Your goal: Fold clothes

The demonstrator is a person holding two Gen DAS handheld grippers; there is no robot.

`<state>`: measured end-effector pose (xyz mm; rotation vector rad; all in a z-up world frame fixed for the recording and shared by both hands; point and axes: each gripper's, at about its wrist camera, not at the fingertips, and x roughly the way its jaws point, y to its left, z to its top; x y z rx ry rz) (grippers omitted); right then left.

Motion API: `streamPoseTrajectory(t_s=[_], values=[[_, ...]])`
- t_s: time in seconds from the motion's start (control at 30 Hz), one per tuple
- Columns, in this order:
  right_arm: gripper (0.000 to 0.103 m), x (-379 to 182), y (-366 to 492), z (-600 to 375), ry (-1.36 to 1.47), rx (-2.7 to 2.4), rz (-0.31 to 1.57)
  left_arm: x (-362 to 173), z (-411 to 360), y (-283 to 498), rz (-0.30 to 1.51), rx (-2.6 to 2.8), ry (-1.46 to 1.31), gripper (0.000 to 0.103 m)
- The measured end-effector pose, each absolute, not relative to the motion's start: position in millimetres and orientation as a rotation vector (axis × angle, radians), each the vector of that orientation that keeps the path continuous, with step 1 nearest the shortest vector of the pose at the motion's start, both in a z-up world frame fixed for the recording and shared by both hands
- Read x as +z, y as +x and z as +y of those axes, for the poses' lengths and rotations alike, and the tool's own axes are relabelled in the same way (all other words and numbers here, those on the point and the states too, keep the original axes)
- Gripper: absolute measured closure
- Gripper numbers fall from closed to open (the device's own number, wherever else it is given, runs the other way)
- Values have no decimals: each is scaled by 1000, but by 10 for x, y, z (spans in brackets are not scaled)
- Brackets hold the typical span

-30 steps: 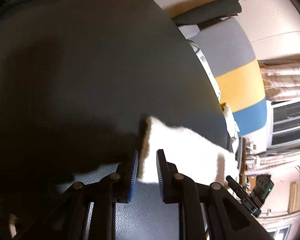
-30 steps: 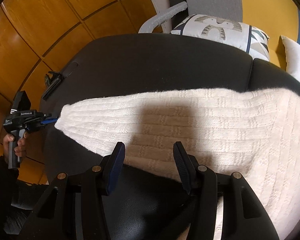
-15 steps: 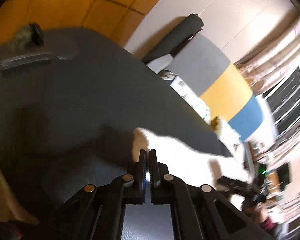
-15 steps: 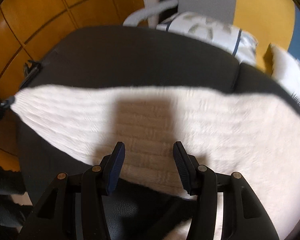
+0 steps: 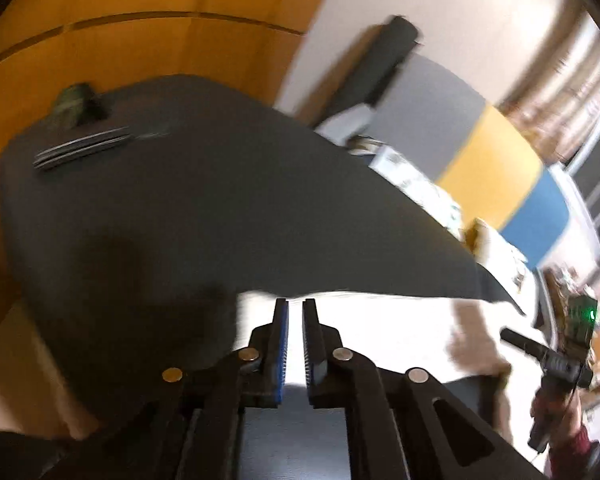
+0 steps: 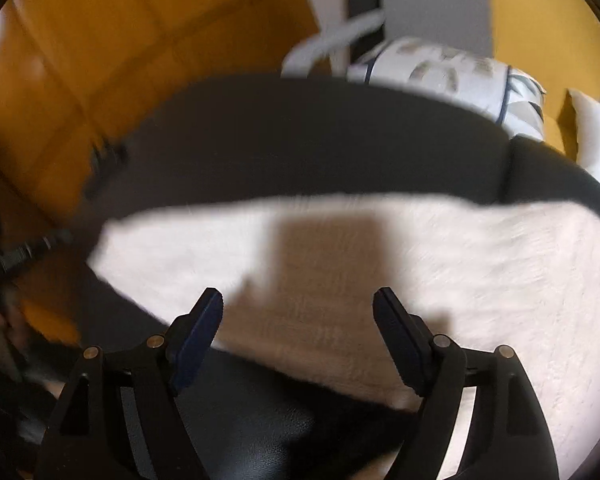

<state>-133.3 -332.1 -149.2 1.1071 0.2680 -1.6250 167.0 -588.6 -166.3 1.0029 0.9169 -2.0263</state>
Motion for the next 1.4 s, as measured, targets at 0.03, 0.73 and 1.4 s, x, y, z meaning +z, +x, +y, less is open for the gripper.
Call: streamPoseTrajectory(t_s=[0.03, 0.73, 1.4], values=[[23, -1421, -1465, -3240, 1116, -1639, 203, -1646, -5880, 1612, 900, -2023, 1011, 96], [24, -1498, -1877, -2448, 1113, -1824, 453, -1229, -5115, 696, 838, -2222, 938, 96], [24, -1822, -1884, -395, 1219, -2113, 284, -1671, -3058, -1266, 360, -2371, 1399, 93]])
